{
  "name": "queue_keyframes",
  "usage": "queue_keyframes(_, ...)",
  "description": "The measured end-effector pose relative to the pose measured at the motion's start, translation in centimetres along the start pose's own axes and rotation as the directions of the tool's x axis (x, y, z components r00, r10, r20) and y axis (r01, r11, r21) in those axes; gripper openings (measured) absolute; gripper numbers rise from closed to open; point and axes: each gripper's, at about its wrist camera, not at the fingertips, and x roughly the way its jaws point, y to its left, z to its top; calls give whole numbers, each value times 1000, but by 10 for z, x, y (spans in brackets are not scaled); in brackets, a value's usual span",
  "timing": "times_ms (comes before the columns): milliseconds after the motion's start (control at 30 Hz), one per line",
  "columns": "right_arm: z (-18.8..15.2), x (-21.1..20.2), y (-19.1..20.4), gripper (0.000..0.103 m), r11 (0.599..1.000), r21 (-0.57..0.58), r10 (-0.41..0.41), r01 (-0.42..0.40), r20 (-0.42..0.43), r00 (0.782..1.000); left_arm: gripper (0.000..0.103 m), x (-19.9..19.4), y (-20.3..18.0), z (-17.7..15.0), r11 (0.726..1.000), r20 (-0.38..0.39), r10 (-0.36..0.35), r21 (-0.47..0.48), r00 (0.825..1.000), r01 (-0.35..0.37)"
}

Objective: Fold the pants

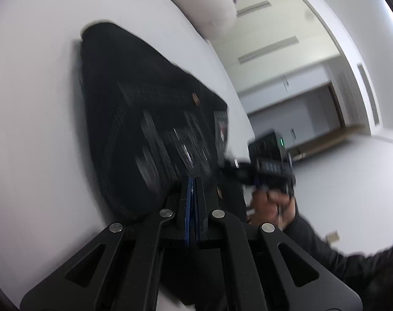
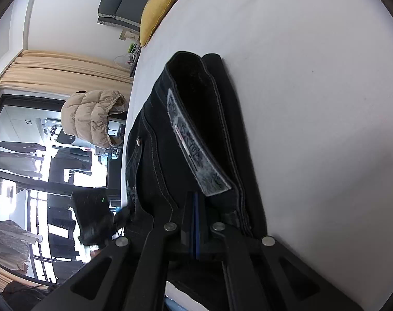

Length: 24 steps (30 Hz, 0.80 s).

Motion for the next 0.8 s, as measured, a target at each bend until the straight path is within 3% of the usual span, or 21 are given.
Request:
queue_keyframes(233,-3,1,3,0,1000,-10,-4,4,13,1000,1,-1,-26,-54,995,-51,22,96,998,-17)
queue_keyframes(333,-4,1,2,0,1000,-22,-1,2,21,1000,1,1,-20,-58,995,-55,20,97,998,-14)
queue_keyframes(433,-7,1,3,0,999,-32,3,-1,37,999,0,5,-22,-60,987,-49,47,157,998,-38)
queue_keyframes(567,-9,-5,6,0,999,-38,24,-22,50,998,1,9,-31,-52,988,-50,67,142,997,-59)
queue_keyframes(600,-10,-9,11,6,999,-50,22,-19,54,998,1,6,-37,-49,988,-49,80,137,996,-73)
queue_keyframes(700,-15,-34,29,44,993,-112,57,-45,107,993,1,-8,-63,-42,966,-14,177,196,984,-170)
queue_keyframes(733,-16,-44,34,51,990,-131,75,-58,129,989,1,-13,-67,-38,956,2,216,203,976,-212)
queue_keyframes(800,-13,-60,41,52,985,-162,78,-51,165,983,1,-25,-69,-26,936,44,296,186,954,-299)
